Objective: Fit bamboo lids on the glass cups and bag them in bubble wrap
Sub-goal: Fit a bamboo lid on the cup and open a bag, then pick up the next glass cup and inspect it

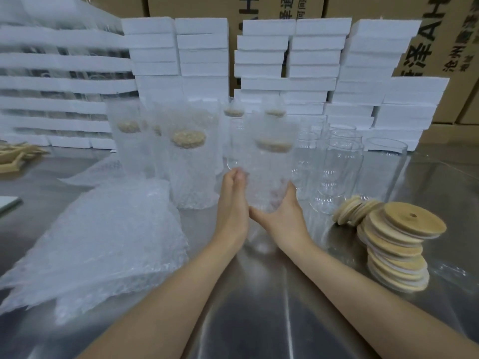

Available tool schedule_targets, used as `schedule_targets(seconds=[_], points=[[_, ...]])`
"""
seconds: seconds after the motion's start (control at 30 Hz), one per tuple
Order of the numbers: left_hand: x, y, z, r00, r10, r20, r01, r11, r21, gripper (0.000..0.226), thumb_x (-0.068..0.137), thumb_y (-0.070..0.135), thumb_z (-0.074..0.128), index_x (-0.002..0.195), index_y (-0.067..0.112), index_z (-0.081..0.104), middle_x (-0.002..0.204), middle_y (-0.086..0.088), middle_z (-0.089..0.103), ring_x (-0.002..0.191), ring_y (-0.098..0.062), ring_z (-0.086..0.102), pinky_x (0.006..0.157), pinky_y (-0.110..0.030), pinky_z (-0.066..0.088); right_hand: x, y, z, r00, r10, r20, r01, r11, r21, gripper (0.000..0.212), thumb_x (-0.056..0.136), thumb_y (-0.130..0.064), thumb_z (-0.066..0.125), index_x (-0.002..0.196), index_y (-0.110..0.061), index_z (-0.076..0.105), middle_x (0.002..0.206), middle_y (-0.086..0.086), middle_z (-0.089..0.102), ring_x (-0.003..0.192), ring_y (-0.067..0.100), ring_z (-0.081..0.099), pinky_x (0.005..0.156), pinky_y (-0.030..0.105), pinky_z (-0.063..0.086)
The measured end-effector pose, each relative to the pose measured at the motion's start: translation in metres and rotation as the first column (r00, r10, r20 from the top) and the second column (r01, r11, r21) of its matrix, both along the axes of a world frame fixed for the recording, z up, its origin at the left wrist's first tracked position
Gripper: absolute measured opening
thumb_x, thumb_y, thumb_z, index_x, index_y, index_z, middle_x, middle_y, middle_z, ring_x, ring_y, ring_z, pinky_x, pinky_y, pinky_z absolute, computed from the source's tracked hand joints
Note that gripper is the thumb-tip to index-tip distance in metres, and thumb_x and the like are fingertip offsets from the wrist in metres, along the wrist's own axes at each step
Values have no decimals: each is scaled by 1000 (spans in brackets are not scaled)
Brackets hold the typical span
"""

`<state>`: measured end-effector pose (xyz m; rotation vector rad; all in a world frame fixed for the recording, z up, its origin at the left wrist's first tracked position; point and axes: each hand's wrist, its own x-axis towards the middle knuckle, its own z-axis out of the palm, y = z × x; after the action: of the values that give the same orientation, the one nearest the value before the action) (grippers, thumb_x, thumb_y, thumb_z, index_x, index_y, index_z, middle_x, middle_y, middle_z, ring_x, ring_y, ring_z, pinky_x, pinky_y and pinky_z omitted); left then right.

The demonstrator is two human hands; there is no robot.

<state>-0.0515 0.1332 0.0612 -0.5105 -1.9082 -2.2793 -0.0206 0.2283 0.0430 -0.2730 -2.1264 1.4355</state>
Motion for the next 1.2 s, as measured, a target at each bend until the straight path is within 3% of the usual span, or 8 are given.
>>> schedule_targets(seconds=[0.1, 0.27, 0.43, 0.53, 0.67, 0.8, 1.07, 1.2], points=[[1, 1, 0, 998, 32, -54, -32, 999, -8, 58, 80, 64, 34, 124, 31, 53, 127, 9, 58, 121, -5, 52, 106, -30, 40, -12, -1, 0, 997, 20, -72, -22, 999, -24, 71, 62, -26, 90, 117, -20, 45, 106, -15, 63, 93, -13, 61, 72, 3, 46], [-11, -4, 2, 995, 74, -63, -80, 992, -97, 53, 102, 44, 29, 151, 24, 26, 155, 8, 31, 137, 3, 26, 117, -24, 17, -46, -10, 5, 990, 63, -124, -62, 998, 10, 66, 64, -36, 87, 117, -18, 51, 107, -12, 67, 92, -13, 62, 73, 5, 47], [-27, -9, -7, 992, 115, -42, -122, 972, -199, 53, 104, 40, 24, 154, 24, 16, 160, 10, 17, 145, -1, 14, 118, -21, 8, -82, -15, 6, 991, 27, -130, -26, 1000, 9, 61, 64, -38, 86, 111, -27, 48, 107, -8, 65, 97, 1, 64, 84, 14, 50], [-27, -4, -9, 983, 178, -43, -183, 961, -206, 54, 104, 35, 26, 154, 22, 10, 161, 7, 12, 146, -5, 11, 114, -19, 9, -98, -18, 9, 997, 43, -72, -43, 999, 10, 75, 65, -37, 83, 123, -11, 44, 118, 7, 61, 108, 18, 62, 94, 33, 51], [-26, -2, -8, 928, 315, -201, -361, 894, -267, 50, 99, 14, 37, 147, 12, 28, 137, 2, 27, 132, -13, 25, 100, -13, 20, -109, -26, 15, 988, 155, -29, -157, 983, -96, 86, 63, -60, 52, 131, -9, 43, 121, 4, 58, 106, 22, 57, 94, 38, 48], [-27, -1, -9, 926, 318, -203, -363, 896, -254, 45, 96, 9, 40, 141, 10, 35, 128, 7, 25, 127, -13, 29, 97, -14, 23, -140, -24, 13, 977, 211, 24, -192, 927, -323, 36, 94, -53, 34, 89, -25, 56, 86, -9, 61, 85, 11, 58, 71, 22, 44], [-33, -1, -11, 958, 233, -167, -277, 903, -329, 51, 98, 11, 36, 148, 10, 26, 156, 3, 17, 142, -11, 18, 106, -15, 16, -153, -15, 10, 930, 334, 150, -298, 929, -220, 41, 102, -50, 28, 84, -22, 53, 70, -6, 67, 50, -3, 62, 42, 11, 42], [-23, 3, -11, 891, 141, -431, -325, 861, -391, 53, 97, 9, 41, 148, 11, 27, 159, 5, 1, 144, -6, 5, 114, -22, 12, -149, -15, 12, 947, 299, -117, -320, 914, -250, 19, 88, -42, 51, 104, -31, 48, 94, -19, 54, 81, -6, 56, 76, 10, 44]])
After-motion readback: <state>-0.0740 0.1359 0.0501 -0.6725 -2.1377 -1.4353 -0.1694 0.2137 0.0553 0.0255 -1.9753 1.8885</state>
